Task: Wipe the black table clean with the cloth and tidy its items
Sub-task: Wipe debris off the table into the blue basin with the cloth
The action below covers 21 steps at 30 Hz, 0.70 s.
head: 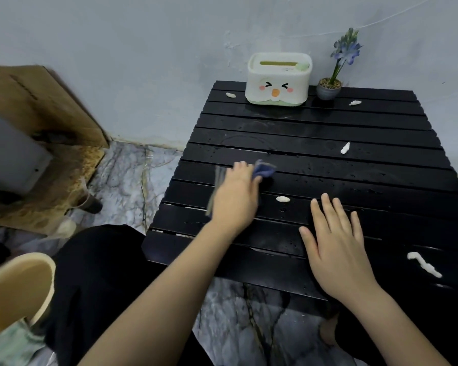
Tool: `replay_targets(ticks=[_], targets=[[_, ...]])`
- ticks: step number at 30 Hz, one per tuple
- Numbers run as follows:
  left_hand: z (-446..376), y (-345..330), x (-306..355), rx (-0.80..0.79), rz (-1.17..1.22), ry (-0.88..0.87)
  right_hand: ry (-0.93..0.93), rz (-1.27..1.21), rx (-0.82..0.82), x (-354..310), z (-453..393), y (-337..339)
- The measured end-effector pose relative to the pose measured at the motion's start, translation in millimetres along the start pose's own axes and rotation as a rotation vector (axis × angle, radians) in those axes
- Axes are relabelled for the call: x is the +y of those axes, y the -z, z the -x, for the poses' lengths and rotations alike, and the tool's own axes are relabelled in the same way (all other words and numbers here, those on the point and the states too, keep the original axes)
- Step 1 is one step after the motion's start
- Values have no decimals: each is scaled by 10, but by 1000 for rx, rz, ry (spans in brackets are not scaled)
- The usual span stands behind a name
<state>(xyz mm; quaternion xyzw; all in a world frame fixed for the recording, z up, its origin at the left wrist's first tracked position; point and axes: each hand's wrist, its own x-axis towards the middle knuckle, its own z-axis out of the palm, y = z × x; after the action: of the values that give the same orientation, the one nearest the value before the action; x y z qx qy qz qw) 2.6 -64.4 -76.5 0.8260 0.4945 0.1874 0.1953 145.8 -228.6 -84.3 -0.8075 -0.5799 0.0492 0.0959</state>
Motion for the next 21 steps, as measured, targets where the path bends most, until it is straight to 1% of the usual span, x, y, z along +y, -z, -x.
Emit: replay_targets(ticks=[2, 3, 4, 6, 8, 10, 11, 12, 13, 14, 16, 17, 19, 21], targets=[[69, -68, 232, -71, 149, -65, 0, -5, -1, 11, -4, 6], [101, -65, 286, -82, 241, -81, 3, -6, -4, 19, -9, 13], [129, -27, 304, -60, 351, -69, 8, -8, -9, 31, -10, 23], [178, 150, 252, 98, 528, -1, 25, -23, -18, 58, -9, 55], [222, 418, 106, 290, 543, 60, 42, -43, -38, 95, -12, 97], [327, 730, -95, 401, 453, 114, 59, -41, -65, 131, -27, 129], [404, 861, -204, 414, 396, 150, 67, -33, -76, 142, -40, 137], [492, 945, -333, 393, 316, 193, 72, -25, -82, 148, -54, 139], [582, 980, -465, 329, 212, 236, 73, -21, -85, 146, -66, 138], [659, 960, -601, 226, 82, 261, 72, -18, -89, 139, -76, 134], [768, 799, -816, 15, -140, 215, 65, -11, -101, 125, -78, 133], [789, 695, -870, -24, -225, 173, 66, -10, -106, 122, -81, 140], [769, 517, -875, 3, -326, 131, 73, -13, -126, 143, -81, 178], [742, 419, -799, 83, -317, 118, 84, -23, -157, 175, -84, 219]])
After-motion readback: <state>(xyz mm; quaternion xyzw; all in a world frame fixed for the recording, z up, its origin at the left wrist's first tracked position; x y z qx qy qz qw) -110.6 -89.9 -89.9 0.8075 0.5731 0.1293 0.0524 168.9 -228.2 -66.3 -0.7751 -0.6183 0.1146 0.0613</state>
